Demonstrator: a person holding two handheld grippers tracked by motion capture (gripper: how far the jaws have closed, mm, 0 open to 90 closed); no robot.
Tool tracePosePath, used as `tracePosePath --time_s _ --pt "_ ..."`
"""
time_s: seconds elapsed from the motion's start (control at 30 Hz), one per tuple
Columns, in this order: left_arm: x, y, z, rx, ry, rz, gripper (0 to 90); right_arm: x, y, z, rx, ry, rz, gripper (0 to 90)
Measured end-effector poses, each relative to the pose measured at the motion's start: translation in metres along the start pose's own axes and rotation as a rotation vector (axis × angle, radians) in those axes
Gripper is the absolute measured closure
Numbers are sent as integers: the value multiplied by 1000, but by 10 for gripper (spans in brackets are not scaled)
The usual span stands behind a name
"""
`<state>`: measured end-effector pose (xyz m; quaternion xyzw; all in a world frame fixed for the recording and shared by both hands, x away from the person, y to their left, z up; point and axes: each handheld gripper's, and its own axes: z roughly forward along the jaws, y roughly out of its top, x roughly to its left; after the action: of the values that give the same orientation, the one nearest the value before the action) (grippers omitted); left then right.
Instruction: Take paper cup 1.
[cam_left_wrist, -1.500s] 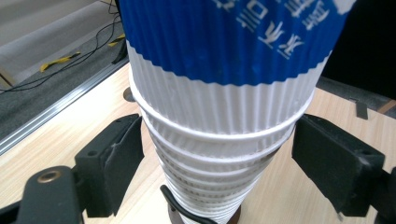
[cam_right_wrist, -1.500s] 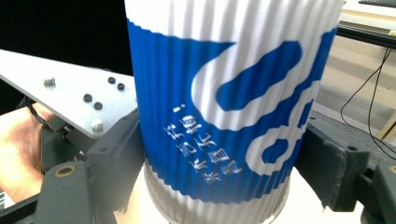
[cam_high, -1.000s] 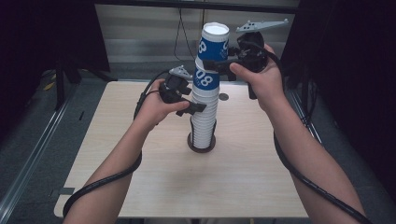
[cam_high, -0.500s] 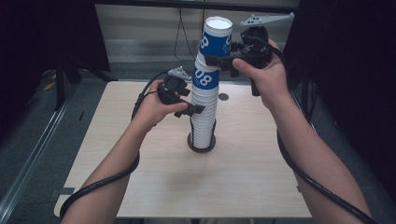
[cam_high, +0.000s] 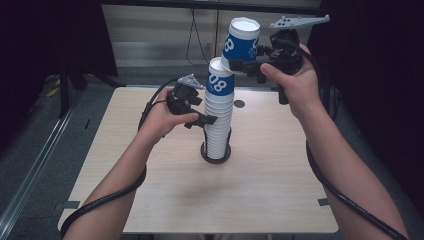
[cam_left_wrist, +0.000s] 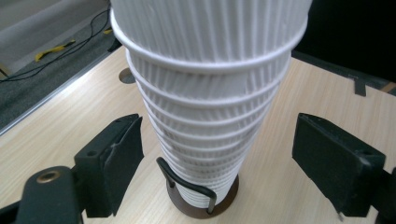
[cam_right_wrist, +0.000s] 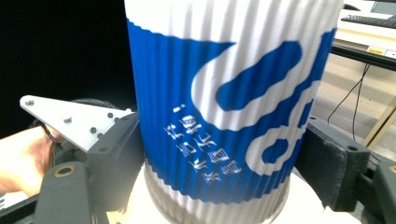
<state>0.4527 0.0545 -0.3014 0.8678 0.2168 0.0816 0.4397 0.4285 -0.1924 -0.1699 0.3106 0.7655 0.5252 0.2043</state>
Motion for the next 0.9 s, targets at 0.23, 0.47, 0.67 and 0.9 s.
tracePosePath --time_s 0.23,0.47,0.67,0.9 --pt "-2 -6 -2 12 -5 7 162 -11 -11 -19 -8 -21 10 207" --pt "-3 -10 -5 32 -5 13 163 -20 -24 -31 -4 -32 19 207" --pt "-6 -12 -6 22 -9 16 163 -27 -38 -39 3 -39 23 207" --pt "-10 -16 -5 43 -25 31 163 -32 -55 -41 13 -45 32 207"
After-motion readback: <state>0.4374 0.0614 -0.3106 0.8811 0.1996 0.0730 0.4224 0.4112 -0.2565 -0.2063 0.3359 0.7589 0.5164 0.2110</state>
